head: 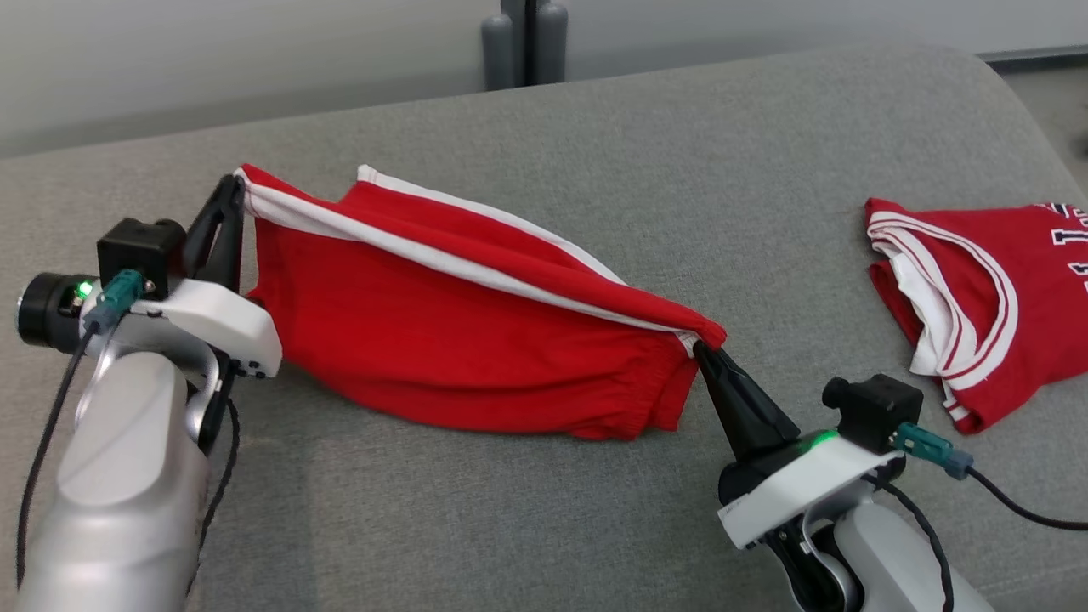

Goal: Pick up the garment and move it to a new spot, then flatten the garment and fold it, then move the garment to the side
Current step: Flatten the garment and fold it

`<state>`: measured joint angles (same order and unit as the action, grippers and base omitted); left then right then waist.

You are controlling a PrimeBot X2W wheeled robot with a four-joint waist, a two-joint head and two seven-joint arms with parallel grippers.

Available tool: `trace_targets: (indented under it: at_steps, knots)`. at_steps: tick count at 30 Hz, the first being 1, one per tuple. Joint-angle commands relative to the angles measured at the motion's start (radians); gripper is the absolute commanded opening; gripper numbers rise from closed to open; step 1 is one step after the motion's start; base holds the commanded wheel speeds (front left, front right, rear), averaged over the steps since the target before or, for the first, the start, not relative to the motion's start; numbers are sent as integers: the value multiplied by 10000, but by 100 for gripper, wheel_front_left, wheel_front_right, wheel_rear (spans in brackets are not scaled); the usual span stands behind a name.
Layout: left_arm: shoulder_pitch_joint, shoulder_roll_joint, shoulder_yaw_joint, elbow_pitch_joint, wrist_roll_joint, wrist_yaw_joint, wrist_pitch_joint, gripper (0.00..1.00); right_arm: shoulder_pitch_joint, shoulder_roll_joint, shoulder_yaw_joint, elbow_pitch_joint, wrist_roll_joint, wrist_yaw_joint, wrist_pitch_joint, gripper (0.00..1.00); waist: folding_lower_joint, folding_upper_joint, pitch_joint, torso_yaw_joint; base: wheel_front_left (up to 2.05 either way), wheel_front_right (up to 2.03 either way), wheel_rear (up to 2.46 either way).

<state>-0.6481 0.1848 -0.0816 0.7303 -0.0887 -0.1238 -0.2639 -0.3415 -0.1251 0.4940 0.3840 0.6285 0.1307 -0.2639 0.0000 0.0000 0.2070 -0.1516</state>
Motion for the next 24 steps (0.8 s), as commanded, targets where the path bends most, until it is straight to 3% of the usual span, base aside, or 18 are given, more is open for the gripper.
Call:
trace_targets:
  at_steps: [1,10,24]
  knots:
    - [-415,155,-44,255,87,-57,-2,0,-252,48,-121,114,-53,-1,-3,0,0,0,569,-455,0,0,0]
    - [-1833,370,-691,1578,445,-25,-3,0,-957,551,-318,759,147,-1,-3,0,0,0,1382,-807,0,0,0]
    - [-2890,122,-875,2641,732,1161,-2,0,-1570,702,247,839,668,-1,-3,0,0,0,2215,-875,0,0,0]
